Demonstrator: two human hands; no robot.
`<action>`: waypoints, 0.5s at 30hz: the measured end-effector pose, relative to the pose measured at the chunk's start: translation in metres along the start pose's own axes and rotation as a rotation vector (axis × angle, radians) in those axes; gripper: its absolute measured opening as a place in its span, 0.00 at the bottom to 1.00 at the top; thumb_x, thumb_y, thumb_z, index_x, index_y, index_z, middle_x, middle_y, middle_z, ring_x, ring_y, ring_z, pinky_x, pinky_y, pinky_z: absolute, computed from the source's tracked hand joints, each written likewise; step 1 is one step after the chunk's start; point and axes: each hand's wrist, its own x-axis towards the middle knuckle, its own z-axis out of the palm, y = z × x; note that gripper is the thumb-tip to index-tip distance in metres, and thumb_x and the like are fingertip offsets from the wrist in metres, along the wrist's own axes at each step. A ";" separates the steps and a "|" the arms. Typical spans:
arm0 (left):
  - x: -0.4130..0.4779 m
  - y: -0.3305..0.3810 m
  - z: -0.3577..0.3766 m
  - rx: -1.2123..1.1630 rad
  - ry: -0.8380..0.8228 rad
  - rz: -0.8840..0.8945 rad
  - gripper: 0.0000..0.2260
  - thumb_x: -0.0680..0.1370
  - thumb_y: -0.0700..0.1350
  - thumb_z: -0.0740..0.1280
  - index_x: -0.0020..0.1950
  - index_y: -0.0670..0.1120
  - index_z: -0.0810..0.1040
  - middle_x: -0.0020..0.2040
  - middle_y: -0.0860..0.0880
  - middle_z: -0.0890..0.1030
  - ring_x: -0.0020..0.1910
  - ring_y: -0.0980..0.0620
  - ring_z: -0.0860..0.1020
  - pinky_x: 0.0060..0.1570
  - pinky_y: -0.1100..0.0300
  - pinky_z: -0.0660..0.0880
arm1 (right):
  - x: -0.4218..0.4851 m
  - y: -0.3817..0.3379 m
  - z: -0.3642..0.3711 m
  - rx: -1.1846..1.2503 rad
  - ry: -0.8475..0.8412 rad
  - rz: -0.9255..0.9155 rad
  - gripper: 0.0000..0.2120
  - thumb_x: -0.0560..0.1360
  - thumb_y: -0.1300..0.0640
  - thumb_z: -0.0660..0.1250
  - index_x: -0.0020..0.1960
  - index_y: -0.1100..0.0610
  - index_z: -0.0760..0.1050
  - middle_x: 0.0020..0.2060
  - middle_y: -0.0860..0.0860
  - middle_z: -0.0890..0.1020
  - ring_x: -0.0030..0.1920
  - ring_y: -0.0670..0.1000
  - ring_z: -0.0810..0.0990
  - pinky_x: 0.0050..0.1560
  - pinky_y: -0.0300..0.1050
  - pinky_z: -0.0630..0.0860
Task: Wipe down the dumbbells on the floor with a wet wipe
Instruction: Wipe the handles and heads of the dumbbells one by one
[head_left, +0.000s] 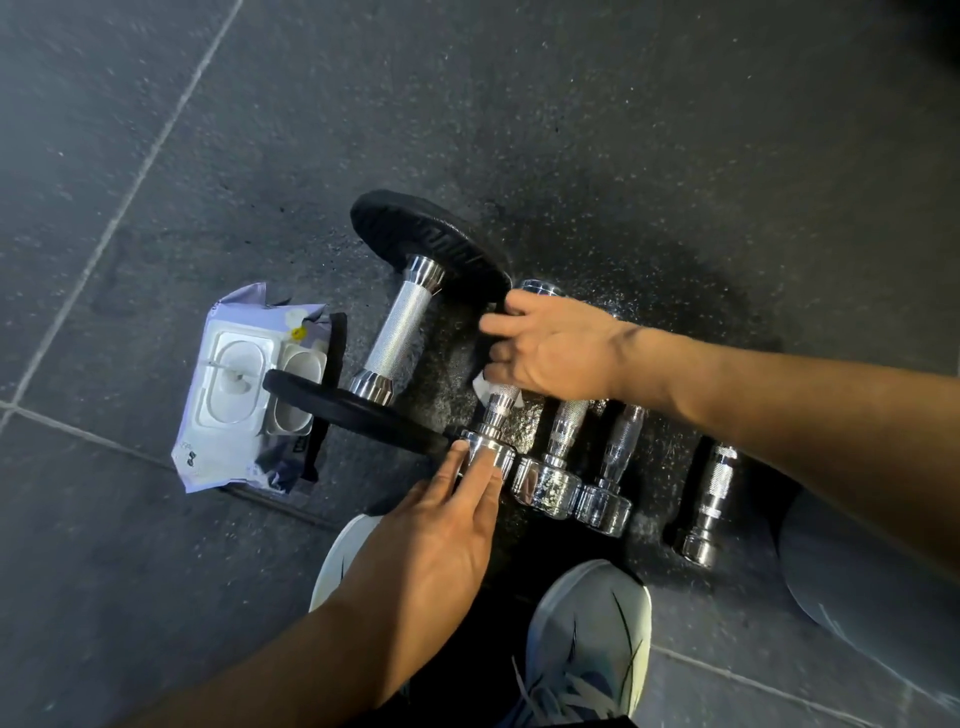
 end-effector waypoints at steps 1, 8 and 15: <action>0.000 0.000 0.006 -0.024 0.022 -0.044 0.26 0.74 0.39 0.52 0.67 0.36 0.78 0.71 0.41 0.67 0.66 0.36 0.77 0.55 0.41 0.80 | 0.000 0.004 0.003 -0.034 0.028 0.034 0.11 0.82 0.54 0.61 0.61 0.46 0.77 0.44 0.40 0.81 0.60 0.53 0.60 0.57 0.50 0.60; 0.002 -0.001 -0.013 0.024 -0.061 0.036 0.24 0.72 0.41 0.56 0.65 0.36 0.80 0.68 0.39 0.76 0.66 0.38 0.77 0.50 0.49 0.83 | 0.001 -0.008 0.000 0.165 -0.039 0.058 0.11 0.85 0.55 0.59 0.65 0.52 0.75 0.47 0.44 0.82 0.55 0.50 0.66 0.62 0.45 0.68; 0.005 0.001 -0.011 0.035 -0.163 -0.010 0.25 0.68 0.40 0.70 0.65 0.36 0.80 0.70 0.39 0.70 0.67 0.38 0.77 0.52 0.46 0.82 | 0.009 -0.054 0.003 0.429 -0.002 0.023 0.19 0.79 0.61 0.66 0.70 0.55 0.73 0.58 0.49 0.82 0.64 0.50 0.71 0.69 0.46 0.70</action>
